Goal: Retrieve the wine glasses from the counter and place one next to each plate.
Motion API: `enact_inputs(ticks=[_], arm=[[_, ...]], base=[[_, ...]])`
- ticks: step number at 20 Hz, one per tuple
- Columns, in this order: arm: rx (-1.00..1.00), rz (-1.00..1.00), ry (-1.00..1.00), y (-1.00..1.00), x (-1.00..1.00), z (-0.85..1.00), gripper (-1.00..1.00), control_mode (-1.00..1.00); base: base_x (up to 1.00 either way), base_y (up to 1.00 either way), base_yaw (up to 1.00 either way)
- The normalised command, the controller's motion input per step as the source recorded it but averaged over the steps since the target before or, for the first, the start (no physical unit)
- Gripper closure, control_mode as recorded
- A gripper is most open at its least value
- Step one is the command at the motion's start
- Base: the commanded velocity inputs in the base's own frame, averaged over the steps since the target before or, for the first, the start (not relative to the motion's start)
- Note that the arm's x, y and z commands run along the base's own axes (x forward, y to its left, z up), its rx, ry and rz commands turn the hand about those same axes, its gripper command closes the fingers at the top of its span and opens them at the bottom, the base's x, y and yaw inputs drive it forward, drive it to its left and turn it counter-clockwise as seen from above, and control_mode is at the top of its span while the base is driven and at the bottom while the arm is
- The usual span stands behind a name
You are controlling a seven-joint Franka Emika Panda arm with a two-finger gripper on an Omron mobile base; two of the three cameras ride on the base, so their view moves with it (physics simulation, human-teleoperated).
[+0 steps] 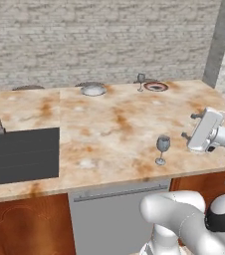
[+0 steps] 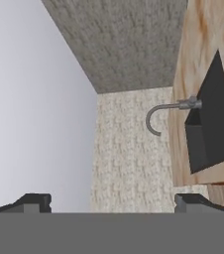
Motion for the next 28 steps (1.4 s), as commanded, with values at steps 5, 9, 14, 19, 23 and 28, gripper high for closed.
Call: enact_inputs(ticks=[5,9,14,19,23,28], arm=[[0.00,0.00,0.00,0.00,0.00,0.00,-1.00,1.00],[0.00,0.00,0.00,0.00,0.00,0.00,-1.00,1.00],[0.00,0.00,0.00,0.00,0.00,0.00,-1.00,1.00],[0.00,0.00,0.00,0.00,0.40,-0.07,-1.00,-1.00],[0.00,0.02,0.24,0.00,0.24,-0.18,-1.00,-1.00],[-0.01,0.10,0.60,0.00,0.46,-0.25,-1.00,-1.00]], base=[[0.19,0.00,-0.32],[0.14,0.00,-0.25],[0.33,0.00,-0.05],[0.11,0.00,0.00],[0.00,0.00,0.00],[0.00,0.00,0.00]])
